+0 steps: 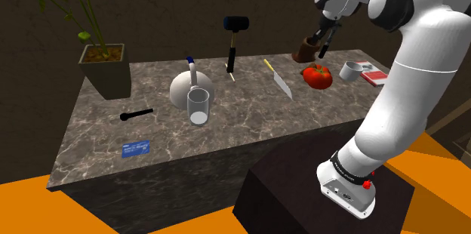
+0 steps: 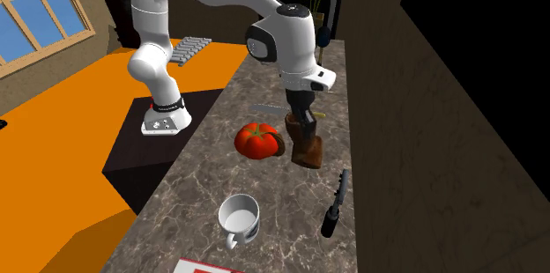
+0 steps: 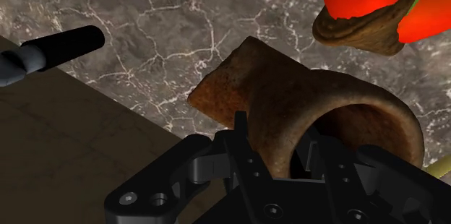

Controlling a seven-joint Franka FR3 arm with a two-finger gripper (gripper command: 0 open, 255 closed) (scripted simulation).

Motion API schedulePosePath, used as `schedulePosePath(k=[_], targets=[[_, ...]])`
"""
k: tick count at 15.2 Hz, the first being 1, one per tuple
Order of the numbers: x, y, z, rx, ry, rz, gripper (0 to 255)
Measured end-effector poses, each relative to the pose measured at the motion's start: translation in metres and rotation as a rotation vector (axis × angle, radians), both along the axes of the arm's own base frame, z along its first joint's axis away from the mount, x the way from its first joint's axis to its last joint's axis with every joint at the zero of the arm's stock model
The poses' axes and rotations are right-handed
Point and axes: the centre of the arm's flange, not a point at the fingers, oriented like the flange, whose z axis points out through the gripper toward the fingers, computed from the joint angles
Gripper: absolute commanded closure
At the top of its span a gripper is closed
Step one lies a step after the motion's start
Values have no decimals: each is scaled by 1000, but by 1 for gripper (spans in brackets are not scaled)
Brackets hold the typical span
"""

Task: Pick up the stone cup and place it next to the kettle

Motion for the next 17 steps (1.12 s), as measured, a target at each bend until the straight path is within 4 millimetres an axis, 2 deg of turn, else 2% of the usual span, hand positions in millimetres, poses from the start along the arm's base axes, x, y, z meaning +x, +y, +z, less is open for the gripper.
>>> schedulePosePath(k=[17], targets=[[1, 1, 90, 0, 0, 0, 255]])
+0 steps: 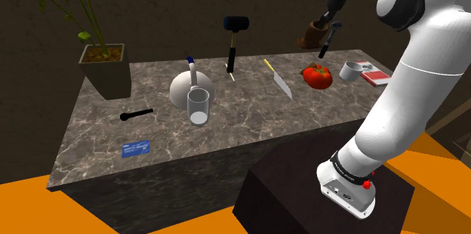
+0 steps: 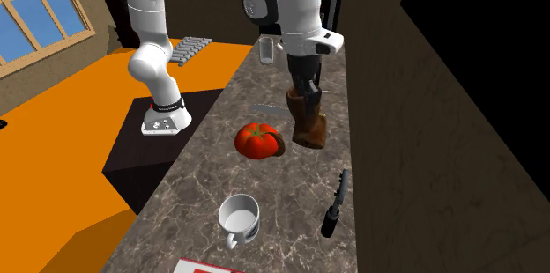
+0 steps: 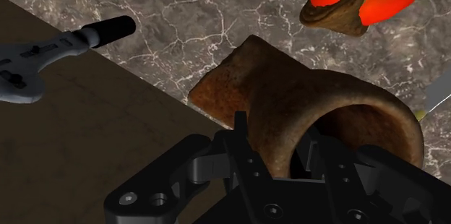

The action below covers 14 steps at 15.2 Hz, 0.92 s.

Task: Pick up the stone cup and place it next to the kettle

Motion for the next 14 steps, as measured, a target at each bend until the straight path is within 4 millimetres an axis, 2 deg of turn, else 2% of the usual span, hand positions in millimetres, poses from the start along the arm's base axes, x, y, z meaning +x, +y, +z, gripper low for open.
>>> schedulePosePath(k=[14], targets=[[-1, -1, 72, 0, 0, 0, 255]])
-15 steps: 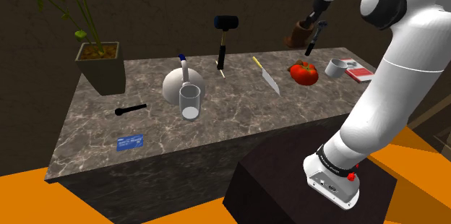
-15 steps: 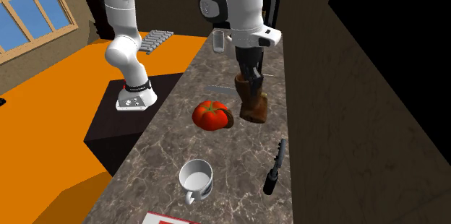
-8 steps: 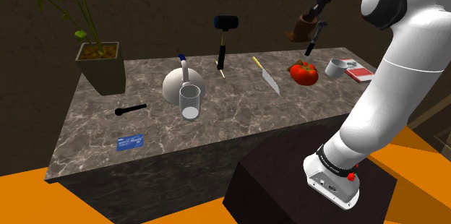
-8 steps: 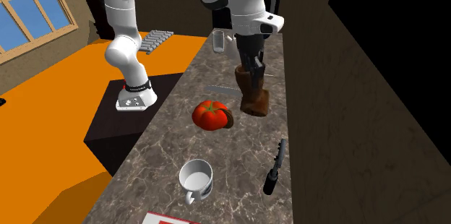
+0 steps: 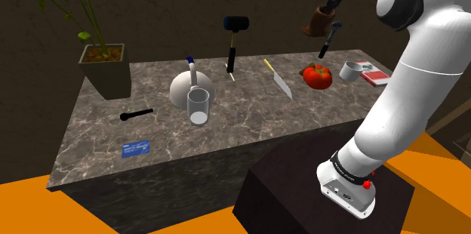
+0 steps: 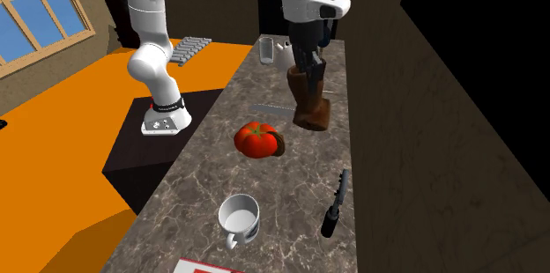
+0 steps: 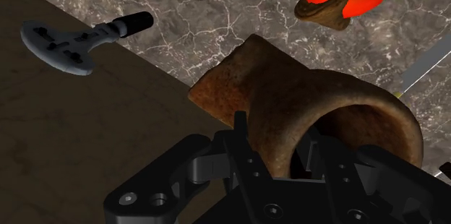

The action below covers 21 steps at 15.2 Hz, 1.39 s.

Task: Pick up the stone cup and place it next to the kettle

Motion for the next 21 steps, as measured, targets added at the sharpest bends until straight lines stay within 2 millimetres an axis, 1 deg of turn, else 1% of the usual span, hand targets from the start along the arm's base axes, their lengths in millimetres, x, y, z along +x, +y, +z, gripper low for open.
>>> schedulePosePath(k=[6, 7, 11, 13, 15, 17, 18, 19, 21], targets=[[0, 1, 33, 0, 0, 0, 255], [-1, 6, 35, 1, 0, 0, 255], [-8, 51, 39, 1, 0, 0, 255], [-15, 80, 36, 1, 0, 2, 255], [-18, 105, 36, 2, 0, 2, 255], [-22, 132, 39, 1, 0, 2, 255], [-26, 146, 37, 1, 0, 2, 255], [-28, 156, 35, 1, 0, 2, 255], [-29, 181, 38, 2, 1, 2, 255]])
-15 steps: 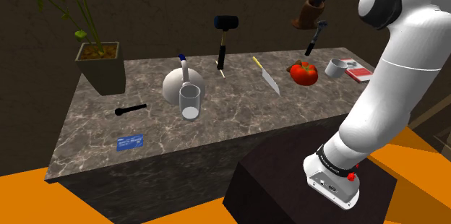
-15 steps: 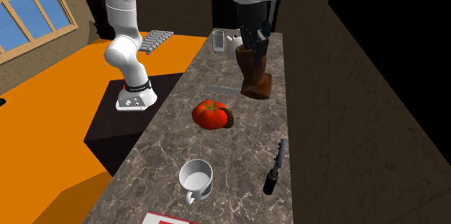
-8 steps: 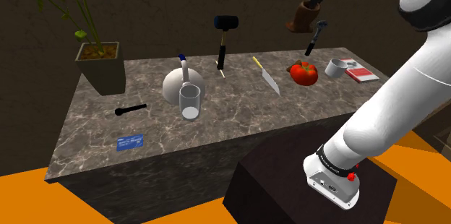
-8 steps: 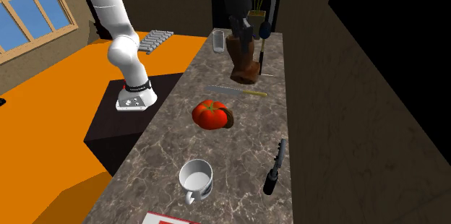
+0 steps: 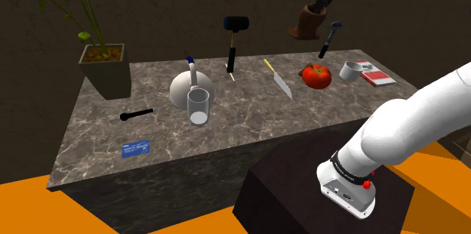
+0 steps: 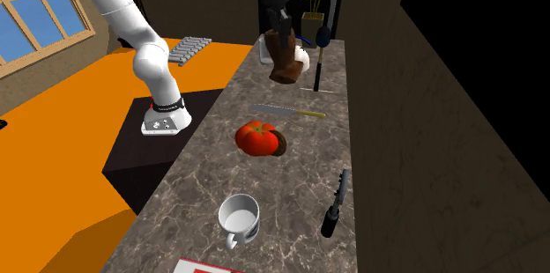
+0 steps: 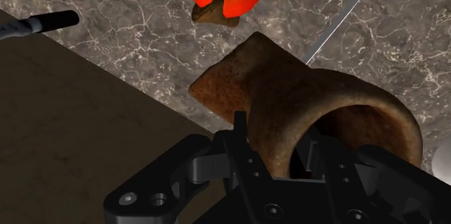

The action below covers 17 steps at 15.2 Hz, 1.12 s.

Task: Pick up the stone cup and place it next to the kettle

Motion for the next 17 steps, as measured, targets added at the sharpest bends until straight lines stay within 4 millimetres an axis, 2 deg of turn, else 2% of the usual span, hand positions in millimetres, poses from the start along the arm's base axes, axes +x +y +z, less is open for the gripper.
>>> schedulePosePath(k=[17], targets=[[-40, 222, -1, -2, 0, 0, 255]])
